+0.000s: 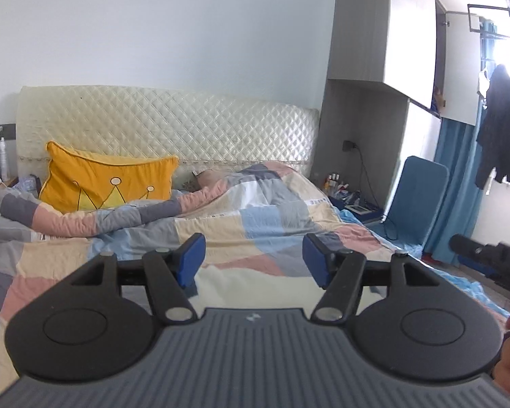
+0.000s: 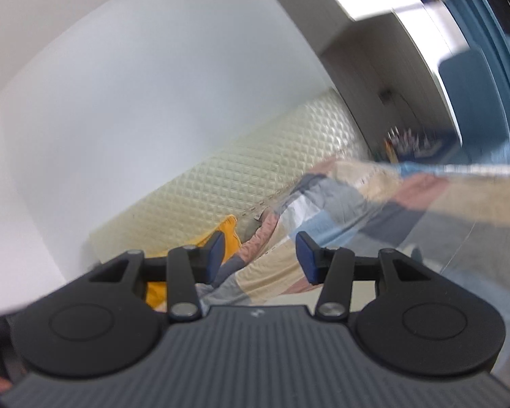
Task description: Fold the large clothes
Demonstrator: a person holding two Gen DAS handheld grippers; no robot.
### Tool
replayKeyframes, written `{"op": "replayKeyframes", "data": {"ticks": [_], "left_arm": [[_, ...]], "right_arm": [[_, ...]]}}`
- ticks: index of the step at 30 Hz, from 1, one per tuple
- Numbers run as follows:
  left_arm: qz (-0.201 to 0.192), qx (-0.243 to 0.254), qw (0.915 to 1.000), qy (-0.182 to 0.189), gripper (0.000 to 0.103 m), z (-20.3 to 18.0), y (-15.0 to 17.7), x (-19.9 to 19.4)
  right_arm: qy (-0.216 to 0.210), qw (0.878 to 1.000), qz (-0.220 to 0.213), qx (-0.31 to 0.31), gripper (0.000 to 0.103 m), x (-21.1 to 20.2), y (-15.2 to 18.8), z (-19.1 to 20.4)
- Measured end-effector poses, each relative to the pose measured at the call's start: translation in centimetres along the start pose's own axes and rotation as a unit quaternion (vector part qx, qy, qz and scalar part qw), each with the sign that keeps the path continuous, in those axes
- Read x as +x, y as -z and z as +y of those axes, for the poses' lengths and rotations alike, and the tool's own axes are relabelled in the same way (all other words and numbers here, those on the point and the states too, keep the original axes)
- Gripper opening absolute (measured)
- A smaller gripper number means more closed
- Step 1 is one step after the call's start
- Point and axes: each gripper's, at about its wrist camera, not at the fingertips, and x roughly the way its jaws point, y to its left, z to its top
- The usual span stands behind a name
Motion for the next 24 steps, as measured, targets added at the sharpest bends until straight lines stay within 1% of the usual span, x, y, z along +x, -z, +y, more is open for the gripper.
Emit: {"op": "replayKeyframes", "data": {"ticks": [2,4,6,8,9,13,16,18,20,22,24], "left_arm": [[-0.008,0.021,0.9997,-0.005,0.070,-0.5,0.4,-1.9],[-0.020,0.043,0.9988,-0.011,0.080,-1.1,1.3,-3.6],[-0.015,0.051,0.9985,-0.012,0.081,-1.4,2.6,-4.7],[-0.012,0.053,0.9985,-0.005,0.084,-1.7,4.0,-5.6],[-0.009,0.050,0.9987,-0.005,0.089,-1.7,4.7,-5.9],[0.001,0.049,0.9988,0.000,0.098,-1.9,7.0,-6.3],[0.007,0.051,0.9986,-0.011,0.100,-2.0,8.0,-6.1],[0.021,0.067,0.9974,-0.018,0.100,-2.2,8.8,-5.7],[0.028,0.076,0.9964,-0.025,0.100,-2.2,9.6,-5.2],[0.034,0.078,0.9961,-0.024,0.100,-2.1,10.2,-5.0],[0.036,0.079,0.9958,-0.030,0.101,-1.9,10.7,-5.0]], "right_arm": [[0.004,1.000,0.000,-0.019,0.050,-1.4,0.6,1.2],[0.012,0.999,0.002,-0.040,0.050,-2.5,1.2,2.1],[0.025,0.998,0.009,-0.056,0.050,-3.2,1.8,2.9],[0.032,0.997,0.025,-0.068,0.050,-3.8,2.8,3.2],[0.038,0.996,0.032,-0.076,0.050,-4.1,3.4,3.3],[0.055,0.993,0.055,-0.092,0.050,-5.2,5.6,3.1],[0.060,0.989,0.077,-0.107,0.050,-5.2,7.1,3.2],[0.068,0.987,0.087,-0.114,0.050,-5.2,7.9,3.1],[0.074,0.986,0.097,-0.112,0.050,-5.1,8.5,2.8],[0.083,0.984,0.107,-0.112,0.050,-4.8,9.0,2.5],[0.083,0.983,0.115,-0.113,0.050,-4.6,9.3,2.5]]}}
